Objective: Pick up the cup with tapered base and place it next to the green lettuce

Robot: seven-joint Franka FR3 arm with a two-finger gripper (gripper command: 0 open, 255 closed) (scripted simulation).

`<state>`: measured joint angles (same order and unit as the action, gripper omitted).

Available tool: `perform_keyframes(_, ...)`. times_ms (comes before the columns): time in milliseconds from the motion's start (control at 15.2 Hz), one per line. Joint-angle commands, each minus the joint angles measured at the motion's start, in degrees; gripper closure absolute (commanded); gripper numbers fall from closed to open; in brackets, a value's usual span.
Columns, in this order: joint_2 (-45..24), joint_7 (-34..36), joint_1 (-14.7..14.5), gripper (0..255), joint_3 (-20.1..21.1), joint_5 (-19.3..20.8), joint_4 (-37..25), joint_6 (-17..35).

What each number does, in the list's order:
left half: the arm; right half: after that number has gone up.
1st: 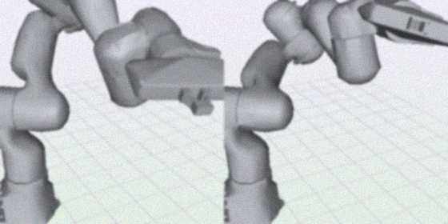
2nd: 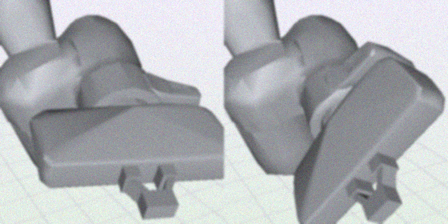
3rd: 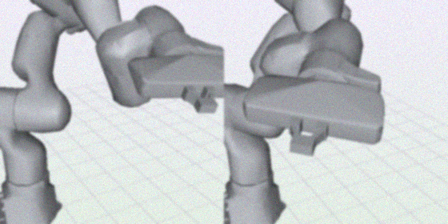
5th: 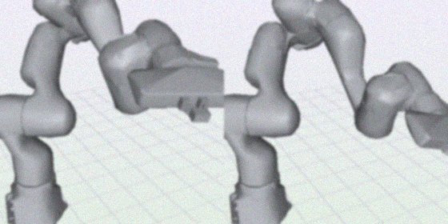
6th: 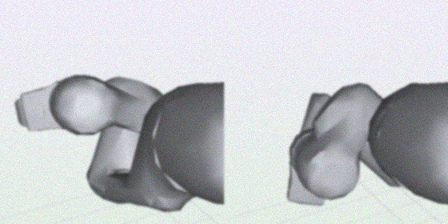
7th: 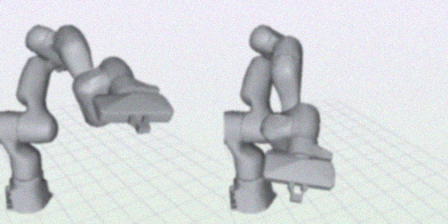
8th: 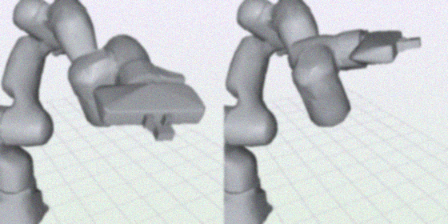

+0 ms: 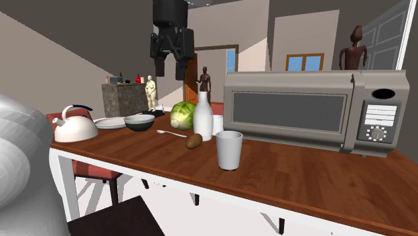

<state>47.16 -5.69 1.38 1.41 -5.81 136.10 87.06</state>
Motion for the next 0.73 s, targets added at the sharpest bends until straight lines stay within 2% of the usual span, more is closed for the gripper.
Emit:
perform_keyframes(0,0.0,0.0,0.0,0,0.0,0.0,0.0,0.0)
perform_keyframes(660,-15.77,-5.93,-0.64,0,-1.48,-0.25,2.66,20.72)
